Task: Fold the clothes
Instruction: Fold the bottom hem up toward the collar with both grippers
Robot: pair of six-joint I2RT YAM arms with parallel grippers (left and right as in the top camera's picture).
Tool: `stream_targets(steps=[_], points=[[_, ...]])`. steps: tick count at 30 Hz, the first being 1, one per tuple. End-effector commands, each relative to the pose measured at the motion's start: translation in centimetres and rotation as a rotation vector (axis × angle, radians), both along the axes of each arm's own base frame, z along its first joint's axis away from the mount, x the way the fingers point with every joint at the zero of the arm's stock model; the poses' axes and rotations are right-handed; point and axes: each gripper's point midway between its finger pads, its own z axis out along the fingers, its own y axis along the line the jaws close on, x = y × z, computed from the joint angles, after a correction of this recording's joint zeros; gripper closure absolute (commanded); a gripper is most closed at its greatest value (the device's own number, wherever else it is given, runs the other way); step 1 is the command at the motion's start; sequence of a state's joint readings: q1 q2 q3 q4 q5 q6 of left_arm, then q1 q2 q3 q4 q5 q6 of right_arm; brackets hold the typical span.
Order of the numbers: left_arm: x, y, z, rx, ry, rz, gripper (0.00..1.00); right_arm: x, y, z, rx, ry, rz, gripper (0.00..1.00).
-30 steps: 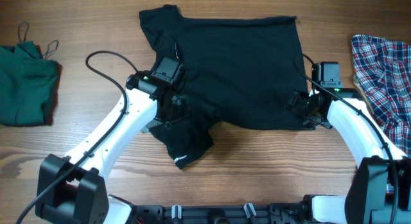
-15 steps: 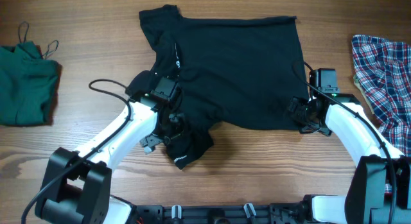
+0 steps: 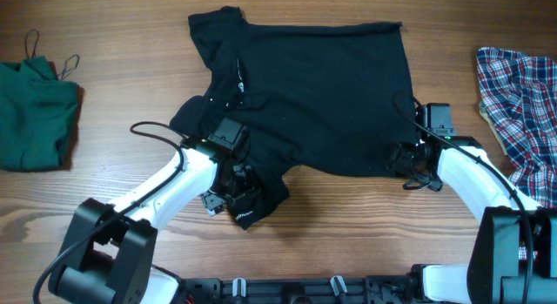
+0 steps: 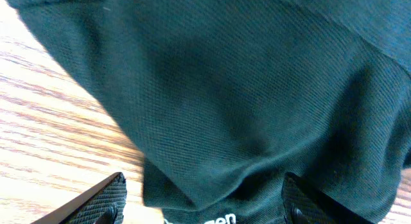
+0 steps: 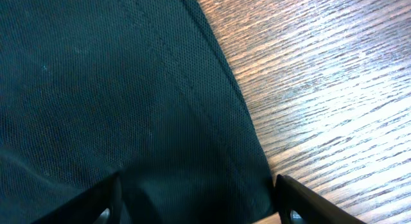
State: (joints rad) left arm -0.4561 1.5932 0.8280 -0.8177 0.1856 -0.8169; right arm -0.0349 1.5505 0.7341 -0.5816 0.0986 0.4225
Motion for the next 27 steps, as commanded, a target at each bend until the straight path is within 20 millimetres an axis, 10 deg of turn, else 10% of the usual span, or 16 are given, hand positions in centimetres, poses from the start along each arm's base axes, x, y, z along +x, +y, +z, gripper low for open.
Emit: stream_targets(steps=[1,5,17,22,27], points=[[-0.2,-0.5,-0.1,-0.016,0.003,-0.003,0.26,-0.4,-0.1,-0.5,-0.001,0.017,-0.010,0.34],[-0.1,-0.5,-0.1,-0.019,-0.001,-0.003,0.40,-0.3,0.3,-0.6,0.022,0.015,-0.006,0.53],[-0.9,1.1,-1.6,0.053,-0.011,-0.015,0.30,0.1,0.4,-0.5,0.029,0.000,-0.004,0.54],[-0.8,1.2,-1.6,0.058,-0.018,-0.015,0.96,0.1,0.5,-0.5,0.032,0.000,-0.003,0.71],[1.3,2.3,1.3,0.050,-0.042,-0.015,0.96,-0.2,0.5,-0.4,0.031,0.015,0.005,0.96]])
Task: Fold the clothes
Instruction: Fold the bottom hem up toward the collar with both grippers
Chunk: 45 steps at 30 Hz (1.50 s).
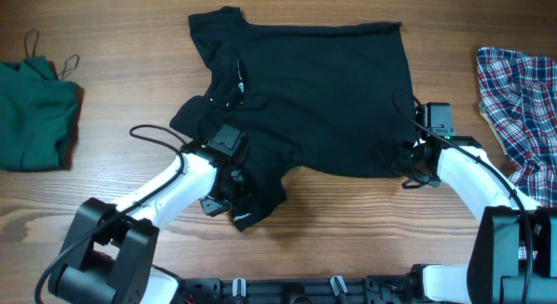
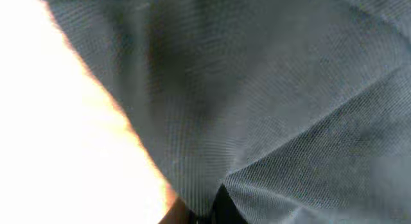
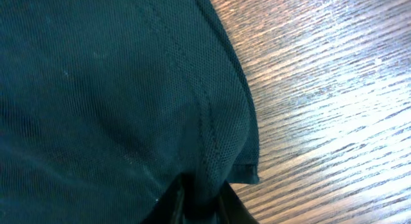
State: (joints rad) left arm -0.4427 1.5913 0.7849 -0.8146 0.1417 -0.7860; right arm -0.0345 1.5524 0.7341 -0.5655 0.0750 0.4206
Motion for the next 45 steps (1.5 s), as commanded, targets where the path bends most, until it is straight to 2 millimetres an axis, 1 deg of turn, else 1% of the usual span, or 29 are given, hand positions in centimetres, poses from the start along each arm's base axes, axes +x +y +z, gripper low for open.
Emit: stream_targets(steps=[1,3,5,8,10,14,19,21,23,26,32,39,42,45], points=[[2.6,1.1,3.1,-0.008,-0.064,0.012,0.96,-0.5,0.1,-0.2,0.008,0.033,0.001,0.96],[3.6,1.7,4.6,-0.021,-0.100,0.011,0.96,0.0,0.1,0.6,0.008,0.033,0.001,0.96],[4.7,2.3,6.0,-0.037,-0.154,0.047,0.96,1.0,0.0,1.8,0.007,0.017,0.001,0.96],[5.3,2.5,6.8,-0.050,-0.198,0.063,0.96,2.2,0.0,3.6,0.006,0.005,0.009,0.96],[6.2,2.3,7.5,-0.063,-0.237,0.063,0.96,2.8,0.0,4.4,0.005,-0.007,0.009,0.96],[8.8,1.5,8.5,-0.096,-0.342,0.064,0.96,3.3,-0.1,4.6,0.005,-0.025,0.008,0.96],[10.6,1.0,9.2,-0.121,-0.421,0.066,0.96,4.3,0.6,4.9,0.048,-0.066,0.001,0.96],[11.2,1.7,9.3,-0.120,-0.436,0.089,0.96,4.9,0.6,5.3,0.048,-0.086,-0.005,0.96],[11.7,3.3,9.3,-0.109,-0.439,0.142,0.96,5.5,0.5,5.9,0.042,-0.107,-0.010,0.96],[12.6,5.3,9.5,-0.100,-0.461,0.206,0.96,5.9,-0.4,6.1,0.003,-0.129,-0.051,0.96],[15.5,5.1,11.0,-0.130,-0.589,0.211,0.96,7.9,-0.4,6.8,0.011,-0.219,-0.081,0.96],[17.9,4.8,12.6,-0.158,-0.703,0.212,0.96,10.7,-0.5,8.2,0.020,-0.347,-0.102,0.96],[18.5,5.1,13.0,-0.144,-0.736,0.218,0.96,11.6,-0.6,8.7,0.021,-0.387,-0.102,0.96],[18.7,5.8,12.8,-0.103,-0.746,0.231,0.96,12.2,-0.6,8.0,0.021,-0.391,-0.102,0.96]])
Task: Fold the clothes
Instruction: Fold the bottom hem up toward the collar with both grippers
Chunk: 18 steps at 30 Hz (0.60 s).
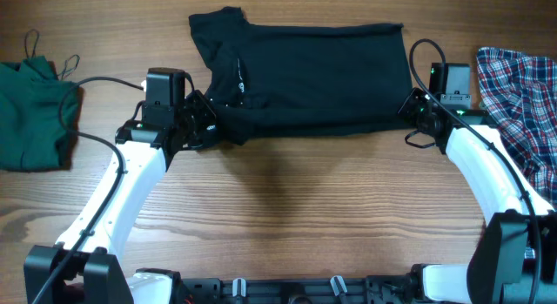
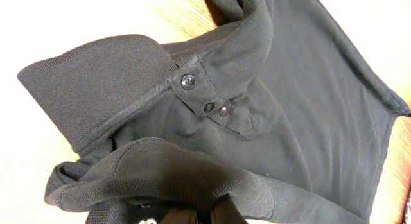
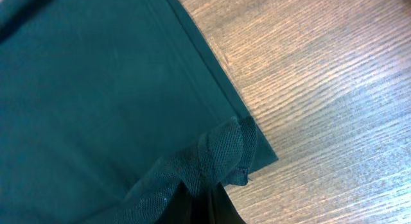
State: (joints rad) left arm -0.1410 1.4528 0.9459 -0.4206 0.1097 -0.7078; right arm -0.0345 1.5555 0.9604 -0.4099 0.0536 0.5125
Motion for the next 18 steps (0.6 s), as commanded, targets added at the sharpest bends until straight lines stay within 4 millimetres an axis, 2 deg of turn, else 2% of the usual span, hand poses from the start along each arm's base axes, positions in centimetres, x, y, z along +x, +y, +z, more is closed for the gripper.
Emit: stream_targets(steps=[1,4,9,10,11,12,13,14,16,18], points=[[0.9,1.4,1.2,0.058,-0.048,0.038,0.96,1.2,-0.6,-1.0,-0.014,0.003,-0.028,0.96],[1.6,1.5,0.3,0.067,-0.045,0.044,0.95,2.0,-0.6,-3.1,-0.015,0.020,-0.026,0.96],[3.3,1.3,-1.6,0.068,-0.052,0.046,0.93,2.5,-0.7,-4.6,-0.019,0.030,-0.028,0.96],[3.5,1.3,-2.1,0.068,-0.047,0.046,0.89,2.7,-0.7,-4.5,-0.019,0.022,-0.028,0.96],[3.7,1.3,-2.5,0.073,-0.044,0.048,0.77,2.9,-0.7,-4.3,-0.019,0.011,-0.028,0.96],[3.8,1.6,-2.6,0.084,-0.045,0.057,0.69,3.1,-0.9,-4.2,-0.025,0.003,-0.032,0.86],[4.0,1.8,-2.5,0.096,-0.052,0.066,0.56,3.3,-1.0,-4.1,-0.033,-0.007,-0.036,0.74],[4.1,2.0,-2.4,0.106,-0.061,0.071,0.53,3.5,-1.2,-3.9,-0.041,-0.016,-0.041,0.63],[5.1,1.9,-1.6,0.114,-0.114,0.057,0.22,4.1,-1.2,-3.5,-0.043,-0.049,-0.042,0.33],[6.2,1.8,-0.4,0.145,-0.187,0.014,0.17,5.1,-1.2,-2.8,-0.063,-0.094,-0.013,0.22]])
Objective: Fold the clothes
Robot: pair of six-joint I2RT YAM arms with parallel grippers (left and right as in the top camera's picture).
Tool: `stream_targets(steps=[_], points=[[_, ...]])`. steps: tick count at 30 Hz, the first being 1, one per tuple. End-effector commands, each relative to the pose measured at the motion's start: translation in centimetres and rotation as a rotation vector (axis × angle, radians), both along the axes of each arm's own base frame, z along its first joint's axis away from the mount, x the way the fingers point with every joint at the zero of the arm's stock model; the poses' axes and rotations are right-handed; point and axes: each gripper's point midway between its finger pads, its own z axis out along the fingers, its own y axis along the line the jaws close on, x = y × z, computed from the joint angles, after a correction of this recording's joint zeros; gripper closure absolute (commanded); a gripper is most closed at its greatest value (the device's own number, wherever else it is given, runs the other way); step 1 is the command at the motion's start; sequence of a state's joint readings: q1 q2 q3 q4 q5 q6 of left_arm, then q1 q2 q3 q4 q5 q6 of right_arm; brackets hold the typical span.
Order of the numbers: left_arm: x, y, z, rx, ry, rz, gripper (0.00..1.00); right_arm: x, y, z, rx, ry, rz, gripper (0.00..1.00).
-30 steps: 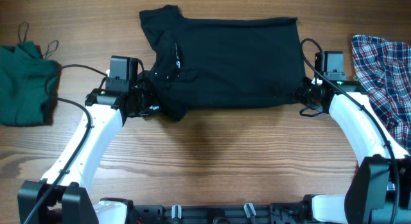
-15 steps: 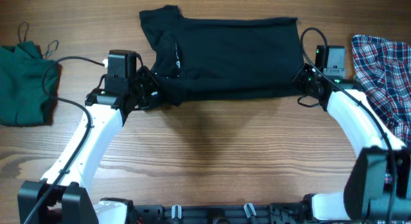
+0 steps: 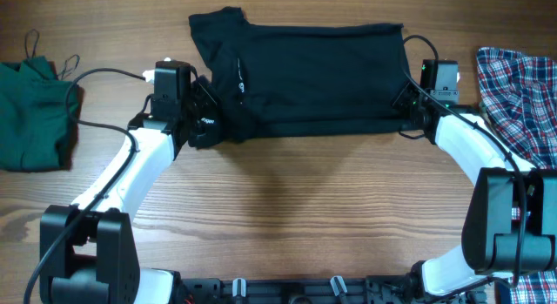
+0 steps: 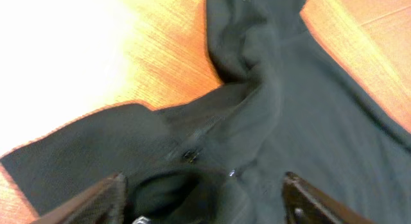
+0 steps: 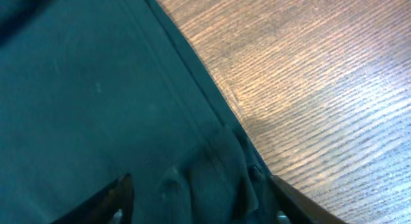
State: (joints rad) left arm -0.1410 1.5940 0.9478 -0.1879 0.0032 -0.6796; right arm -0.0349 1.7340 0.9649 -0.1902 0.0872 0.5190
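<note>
A black polo shirt (image 3: 305, 73) lies folded in half across the far middle of the table, its near edge doubled back. My left gripper (image 3: 202, 123) is open at the shirt's left end, over the collar and buttons (image 4: 192, 156), with a bunched fold between its spread fingers (image 4: 96, 199). My right gripper (image 3: 407, 108) is open at the shirt's right end. A small rumpled fold of the hem (image 5: 225, 166) lies between its fingers (image 5: 292, 201), next to bare wood.
A dark green garment (image 3: 35, 112) lies bunched at the table's left edge. A red, white and blue plaid garment (image 3: 518, 104) lies at the right edge. The wooden table (image 3: 287, 217) shows between the arms in front of the shirt.
Both grippers were shut on folds of the black shirt and now stand open, the cloth resting on the shirt below. The left gripper sits slightly further right.
Both grippers stood open over the near edge of the spread shirt, left at the sleeve, right at the hem corner. Then they were shut on the cloth. Later they held it at the far side with the shirt doubled over. Now the cloth is let go.
</note>
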Motion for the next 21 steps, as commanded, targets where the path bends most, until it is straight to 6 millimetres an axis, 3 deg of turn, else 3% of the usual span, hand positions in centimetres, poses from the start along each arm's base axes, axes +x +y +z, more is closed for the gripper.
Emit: stream_targets(steps=[1,4,5,7,10,12,13,15,17,21], points=[[2.1,0.5,2.0,0.076,-0.101,-0.047,0.16,1.9,-0.5,1.3,-0.053,-0.069,0.032,0.18],[3.4,0.3,6.5,0.125,-0.170,-0.098,0.13,3.3,0.4,3.7,-0.102,-0.136,0.168,0.11],[3.4,0.3,8.4,0.125,-0.180,-0.097,0.13,3.1,0.5,4.4,-0.102,-0.129,0.184,0.11],[2.8,0.4,9.8,0.126,-0.167,-0.098,0.15,2.1,0.6,4.9,-0.094,-0.088,0.183,0.13],[0.4,0.6,7.7,0.132,-0.033,-0.111,0.42,-1.1,1.3,3.4,-0.045,0.050,0.213,0.57],[-1.0,0.2,6.0,0.139,0.053,-0.131,0.57,-1.8,1.4,2.3,-0.037,0.089,0.217,0.96],[-1.3,-0.2,5.6,0.142,0.071,-0.142,0.65,-1.8,1.6,2.2,-0.032,0.089,0.222,0.96],[-1.4,-0.6,4.9,0.144,0.089,-0.153,0.70,-1.6,2.1,2.1,-0.022,0.082,0.266,0.96],[-1.0,-1.5,3.0,0.147,0.124,-0.175,0.96,-1.1,3.3,2.1,-0.001,0.056,0.353,0.96],[-0.4,-2.7,0.4,0.147,0.159,-0.206,0.96,-0.7,3.4,0.8,-0.050,0.070,0.443,0.96]])
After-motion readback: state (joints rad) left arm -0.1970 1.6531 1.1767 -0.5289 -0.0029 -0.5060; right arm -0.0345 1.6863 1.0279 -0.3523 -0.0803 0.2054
